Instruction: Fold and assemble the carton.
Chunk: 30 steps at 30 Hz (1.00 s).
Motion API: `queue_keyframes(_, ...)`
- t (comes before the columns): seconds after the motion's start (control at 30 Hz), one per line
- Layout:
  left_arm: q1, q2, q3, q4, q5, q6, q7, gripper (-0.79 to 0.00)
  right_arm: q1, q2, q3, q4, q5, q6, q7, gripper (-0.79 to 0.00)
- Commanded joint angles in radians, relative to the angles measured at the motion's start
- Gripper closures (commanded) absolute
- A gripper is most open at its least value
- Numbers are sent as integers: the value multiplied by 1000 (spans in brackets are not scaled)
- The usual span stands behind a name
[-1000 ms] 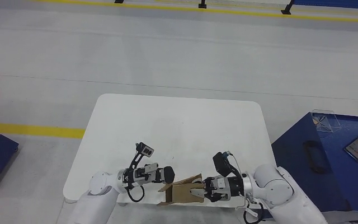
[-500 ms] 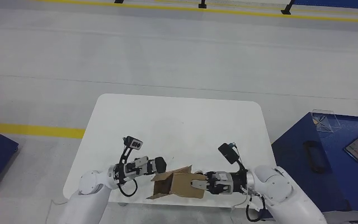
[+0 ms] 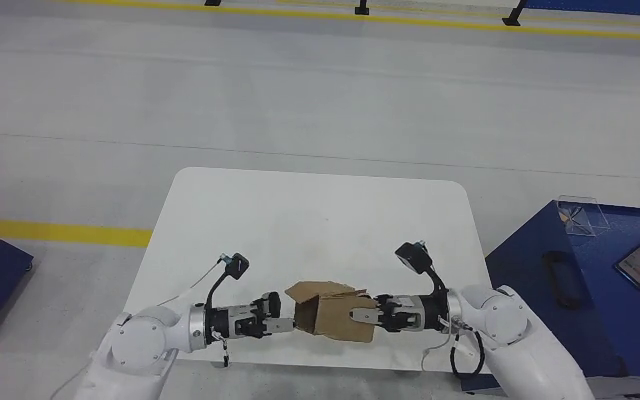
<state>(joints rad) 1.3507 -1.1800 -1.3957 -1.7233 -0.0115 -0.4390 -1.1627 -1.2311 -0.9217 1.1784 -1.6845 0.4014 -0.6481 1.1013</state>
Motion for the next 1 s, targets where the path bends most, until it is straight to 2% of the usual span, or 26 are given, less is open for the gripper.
queue_keyframes(0.0,6,3,3,-17,16,12,10,-785,3,0,-5,0,-8,8,8,0)
queue_keyframes(0.2,11,13,11,-54,79,104,15,-785,17,-4,-28,3,-23,16,19,0)
queue_keyframes(0.53,0,25,7,-63,91,192,57,-785,42,-10,-53,5,-54,28,19,0)
queue_keyframes(0.97,-56,29,87,-40,167,307,100,-785,41,-11,-38,-5,-79,-22,-19,0)
